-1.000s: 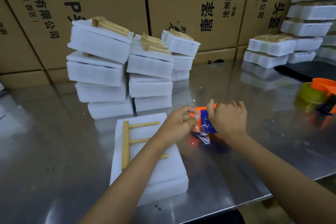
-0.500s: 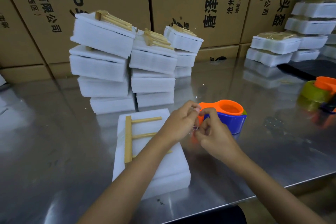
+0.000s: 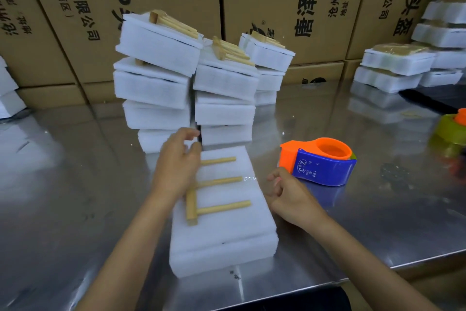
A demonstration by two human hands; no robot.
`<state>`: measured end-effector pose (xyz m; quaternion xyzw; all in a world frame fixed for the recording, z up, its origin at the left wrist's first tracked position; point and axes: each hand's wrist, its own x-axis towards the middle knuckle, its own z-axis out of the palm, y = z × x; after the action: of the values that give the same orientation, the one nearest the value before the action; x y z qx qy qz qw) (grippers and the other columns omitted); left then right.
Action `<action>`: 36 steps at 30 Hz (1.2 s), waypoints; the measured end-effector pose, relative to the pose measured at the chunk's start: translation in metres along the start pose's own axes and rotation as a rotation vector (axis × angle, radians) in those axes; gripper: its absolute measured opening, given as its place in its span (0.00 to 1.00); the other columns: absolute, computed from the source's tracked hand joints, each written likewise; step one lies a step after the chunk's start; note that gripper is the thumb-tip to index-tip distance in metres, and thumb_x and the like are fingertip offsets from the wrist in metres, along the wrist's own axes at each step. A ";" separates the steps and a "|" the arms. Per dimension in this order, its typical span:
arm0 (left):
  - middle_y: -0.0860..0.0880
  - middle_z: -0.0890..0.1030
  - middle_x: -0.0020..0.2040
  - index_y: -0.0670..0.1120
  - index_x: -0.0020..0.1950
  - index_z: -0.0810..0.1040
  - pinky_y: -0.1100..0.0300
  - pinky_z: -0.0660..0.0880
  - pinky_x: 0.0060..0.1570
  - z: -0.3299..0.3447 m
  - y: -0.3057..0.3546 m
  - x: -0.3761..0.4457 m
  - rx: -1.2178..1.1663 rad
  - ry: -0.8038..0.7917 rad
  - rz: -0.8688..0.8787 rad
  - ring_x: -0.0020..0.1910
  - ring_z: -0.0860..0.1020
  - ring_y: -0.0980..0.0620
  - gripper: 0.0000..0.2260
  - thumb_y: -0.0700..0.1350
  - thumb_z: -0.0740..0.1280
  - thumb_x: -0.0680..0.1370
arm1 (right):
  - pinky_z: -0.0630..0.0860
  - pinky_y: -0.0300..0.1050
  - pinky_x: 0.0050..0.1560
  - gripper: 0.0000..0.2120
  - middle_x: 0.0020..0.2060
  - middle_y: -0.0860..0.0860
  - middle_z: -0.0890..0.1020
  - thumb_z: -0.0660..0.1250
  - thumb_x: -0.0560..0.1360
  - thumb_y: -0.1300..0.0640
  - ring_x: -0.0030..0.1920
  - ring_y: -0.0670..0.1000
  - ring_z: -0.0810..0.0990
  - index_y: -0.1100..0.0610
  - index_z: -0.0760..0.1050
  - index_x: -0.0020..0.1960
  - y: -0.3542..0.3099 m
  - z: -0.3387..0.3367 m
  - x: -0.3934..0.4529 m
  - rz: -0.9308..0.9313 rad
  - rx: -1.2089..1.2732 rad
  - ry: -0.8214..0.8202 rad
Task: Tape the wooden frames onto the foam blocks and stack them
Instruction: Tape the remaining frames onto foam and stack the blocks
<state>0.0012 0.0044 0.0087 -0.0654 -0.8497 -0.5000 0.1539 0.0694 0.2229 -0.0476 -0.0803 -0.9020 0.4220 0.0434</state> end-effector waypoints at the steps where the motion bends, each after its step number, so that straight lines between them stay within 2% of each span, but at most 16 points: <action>1: 0.49 0.78 0.60 0.49 0.62 0.77 0.53 0.74 0.55 -0.007 -0.010 -0.003 -0.028 0.034 -0.076 0.53 0.76 0.49 0.11 0.41 0.62 0.81 | 0.76 0.49 0.44 0.14 0.38 0.48 0.79 0.72 0.72 0.53 0.42 0.50 0.78 0.51 0.72 0.54 0.000 -0.002 0.000 -0.005 0.003 0.056; 4: 0.45 0.79 0.60 0.45 0.63 0.77 0.56 0.71 0.52 -0.017 -0.035 -0.021 -0.131 0.109 -0.272 0.56 0.77 0.47 0.12 0.41 0.61 0.82 | 0.77 0.51 0.55 0.05 0.46 0.48 0.82 0.66 0.78 0.58 0.50 0.52 0.80 0.53 0.77 0.53 -0.009 -0.002 -0.002 -0.015 0.198 0.236; 6: 0.49 0.84 0.50 0.45 0.57 0.79 0.60 0.72 0.45 -0.014 -0.042 -0.035 -0.260 0.062 -0.405 0.47 0.81 0.55 0.11 0.46 0.59 0.83 | 0.73 0.53 0.65 0.11 0.55 0.47 0.82 0.64 0.80 0.49 0.59 0.50 0.79 0.50 0.79 0.59 -0.022 0.009 -0.006 0.123 0.518 0.098; 8: 0.53 0.86 0.36 0.46 0.49 0.81 0.65 0.75 0.30 -0.010 -0.037 -0.046 -0.471 -0.016 -0.532 0.34 0.83 0.58 0.15 0.51 0.58 0.84 | 0.67 0.56 0.72 0.24 0.65 0.46 0.79 0.64 0.77 0.37 0.67 0.51 0.75 0.47 0.75 0.68 -0.031 0.025 -0.015 0.283 0.743 -0.112; 10: 0.50 0.86 0.36 0.48 0.48 0.82 0.67 0.74 0.23 -0.010 -0.032 -0.055 -0.637 -0.077 -0.578 0.32 0.84 0.55 0.15 0.54 0.59 0.83 | 0.67 0.55 0.72 0.30 0.67 0.47 0.78 0.63 0.74 0.31 0.68 0.50 0.75 0.45 0.73 0.70 -0.034 0.034 -0.024 0.301 0.857 -0.263; 12: 0.47 0.87 0.44 0.48 0.54 0.83 0.64 0.78 0.29 -0.013 -0.028 -0.059 -0.775 -0.143 -0.549 0.40 0.86 0.52 0.16 0.56 0.61 0.83 | 0.77 0.50 0.61 0.25 0.60 0.48 0.83 0.63 0.76 0.34 0.61 0.50 0.81 0.46 0.77 0.67 -0.036 0.032 -0.029 0.245 1.003 -0.292; 15: 0.51 0.77 0.70 0.53 0.74 0.71 0.59 0.78 0.58 -0.015 -0.026 -0.041 -0.792 -0.182 -0.402 0.65 0.77 0.54 0.20 0.55 0.60 0.83 | 0.82 0.45 0.47 0.22 0.57 0.49 0.84 0.65 0.76 0.40 0.57 0.51 0.84 0.47 0.77 0.67 -0.044 0.026 -0.030 0.165 1.169 -0.245; 16: 0.53 0.70 0.75 0.53 0.78 0.65 0.66 0.74 0.59 -0.016 -0.024 -0.031 -0.737 -0.179 -0.330 0.69 0.71 0.58 0.21 0.51 0.58 0.84 | 0.82 0.45 0.45 0.22 0.57 0.50 0.85 0.66 0.76 0.41 0.56 0.52 0.84 0.47 0.77 0.67 -0.046 0.025 -0.029 0.139 1.212 -0.234; 17: 0.52 0.66 0.77 0.50 0.80 0.60 0.73 0.73 0.53 -0.020 -0.025 -0.025 -0.735 -0.203 -0.244 0.67 0.69 0.59 0.22 0.45 0.56 0.85 | 0.82 0.45 0.43 0.21 0.57 0.50 0.85 0.66 0.76 0.43 0.55 0.53 0.84 0.47 0.77 0.67 -0.048 0.024 -0.030 0.109 1.241 -0.235; 19: 0.50 0.66 0.76 0.47 0.80 0.58 0.75 0.73 0.42 -0.021 -0.027 -0.014 -0.747 -0.233 -0.144 0.61 0.71 0.60 0.23 0.40 0.54 0.84 | 0.82 0.46 0.44 0.19 0.59 0.51 0.84 0.64 0.79 0.46 0.57 0.54 0.84 0.46 0.75 0.69 -0.050 0.022 -0.029 0.065 1.264 -0.246; 21: 0.57 0.69 0.74 0.55 0.79 0.62 0.70 0.74 0.48 -0.017 -0.024 -0.012 -0.700 -0.213 -0.190 0.60 0.74 0.64 0.23 0.46 0.58 0.84 | 0.82 0.49 0.46 0.18 0.61 0.50 0.83 0.63 0.80 0.47 0.59 0.54 0.83 0.43 0.74 0.69 -0.051 0.021 -0.028 0.031 1.279 -0.259; 23: 0.61 0.74 0.71 0.61 0.75 0.67 0.59 0.75 0.59 -0.015 -0.026 -0.017 -0.742 -0.207 -0.282 0.64 0.77 0.59 0.22 0.53 0.64 0.81 | 0.82 0.51 0.48 0.18 0.61 0.51 0.82 0.64 0.79 0.49 0.60 0.55 0.82 0.43 0.73 0.69 -0.048 0.022 -0.026 0.029 1.287 -0.267; 26: 0.55 0.80 0.65 0.59 0.71 0.74 0.50 0.77 0.59 -0.017 -0.040 -0.020 -0.858 -0.188 -0.395 0.61 0.81 0.52 0.24 0.56 0.71 0.76 | 0.82 0.51 0.48 0.20 0.59 0.54 0.83 0.69 0.76 0.46 0.59 0.57 0.83 0.51 0.78 0.66 -0.045 0.026 -0.019 0.150 1.282 -0.335; 29: 0.45 0.81 0.64 0.51 0.68 0.78 0.40 0.73 0.65 -0.015 -0.050 -0.013 -0.986 -0.232 -0.493 0.62 0.80 0.42 0.25 0.56 0.75 0.73 | 0.82 0.51 0.49 0.18 0.59 0.56 0.83 0.69 0.76 0.43 0.59 0.57 0.82 0.53 0.82 0.61 -0.048 0.030 -0.007 0.227 1.247 -0.408; 32: 0.41 0.81 0.63 0.47 0.67 0.79 0.38 0.73 0.65 -0.011 -0.059 0.004 -0.991 -0.224 -0.524 0.62 0.80 0.39 0.21 0.54 0.71 0.77 | 0.82 0.49 0.47 0.17 0.57 0.57 0.84 0.67 0.77 0.45 0.57 0.57 0.83 0.54 0.84 0.57 -0.054 0.037 0.019 0.247 1.217 -0.355; 36: 0.43 0.82 0.56 0.47 0.62 0.80 0.48 0.78 0.55 0.002 -0.064 0.029 -0.896 -0.167 -0.547 0.52 0.83 0.44 0.15 0.52 0.64 0.80 | 0.82 0.52 0.51 0.16 0.50 0.57 0.86 0.66 0.77 0.45 0.48 0.57 0.86 0.55 0.85 0.53 -0.062 0.044 0.052 0.288 1.077 -0.238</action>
<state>-0.0436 -0.0262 -0.0357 0.0597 -0.5481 -0.8290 -0.0933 0.0048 0.1598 -0.0274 -0.1211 -0.5383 0.8300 -0.0817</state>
